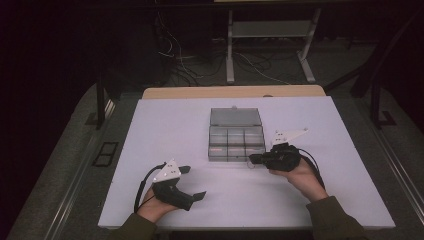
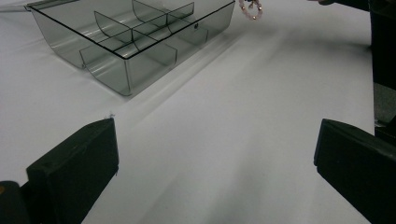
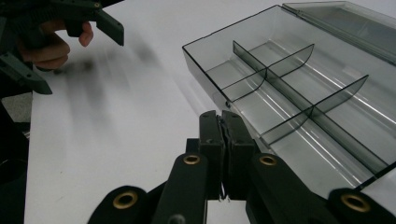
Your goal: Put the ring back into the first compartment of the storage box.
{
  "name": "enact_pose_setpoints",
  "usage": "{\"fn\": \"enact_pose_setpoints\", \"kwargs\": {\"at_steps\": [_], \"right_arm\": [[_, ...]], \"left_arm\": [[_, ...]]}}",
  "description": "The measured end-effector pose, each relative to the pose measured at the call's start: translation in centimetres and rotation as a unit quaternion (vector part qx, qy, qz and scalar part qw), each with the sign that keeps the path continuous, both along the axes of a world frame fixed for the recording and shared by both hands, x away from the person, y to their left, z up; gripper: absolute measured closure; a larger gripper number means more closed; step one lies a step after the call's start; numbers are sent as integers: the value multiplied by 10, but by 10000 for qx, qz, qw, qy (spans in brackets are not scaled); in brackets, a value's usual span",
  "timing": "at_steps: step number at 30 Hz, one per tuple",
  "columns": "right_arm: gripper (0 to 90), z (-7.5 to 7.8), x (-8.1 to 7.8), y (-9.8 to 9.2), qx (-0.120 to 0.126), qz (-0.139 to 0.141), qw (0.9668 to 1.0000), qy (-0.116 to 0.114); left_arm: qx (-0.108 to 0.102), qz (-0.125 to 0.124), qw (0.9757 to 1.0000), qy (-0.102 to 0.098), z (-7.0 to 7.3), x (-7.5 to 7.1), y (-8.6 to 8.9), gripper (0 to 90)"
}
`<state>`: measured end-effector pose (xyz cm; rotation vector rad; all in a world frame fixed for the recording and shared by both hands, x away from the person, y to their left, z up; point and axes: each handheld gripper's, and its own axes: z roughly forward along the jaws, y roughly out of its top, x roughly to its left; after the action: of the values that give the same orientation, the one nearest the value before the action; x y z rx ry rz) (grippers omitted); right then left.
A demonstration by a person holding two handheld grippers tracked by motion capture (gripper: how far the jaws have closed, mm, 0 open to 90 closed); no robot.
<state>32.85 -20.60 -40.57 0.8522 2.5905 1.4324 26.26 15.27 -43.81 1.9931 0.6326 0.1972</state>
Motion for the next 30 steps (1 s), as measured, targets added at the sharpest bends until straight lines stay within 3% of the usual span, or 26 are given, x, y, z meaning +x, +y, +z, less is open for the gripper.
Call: {"fn": "enact_pose_setpoints", "kwargs": {"at_steps": [30], "right_arm": [[872, 4, 34, 16, 23, -177, 9998, 12]], "left_arm": [[-8, 0, 10000, -6, 0, -1, 0, 0]]}}
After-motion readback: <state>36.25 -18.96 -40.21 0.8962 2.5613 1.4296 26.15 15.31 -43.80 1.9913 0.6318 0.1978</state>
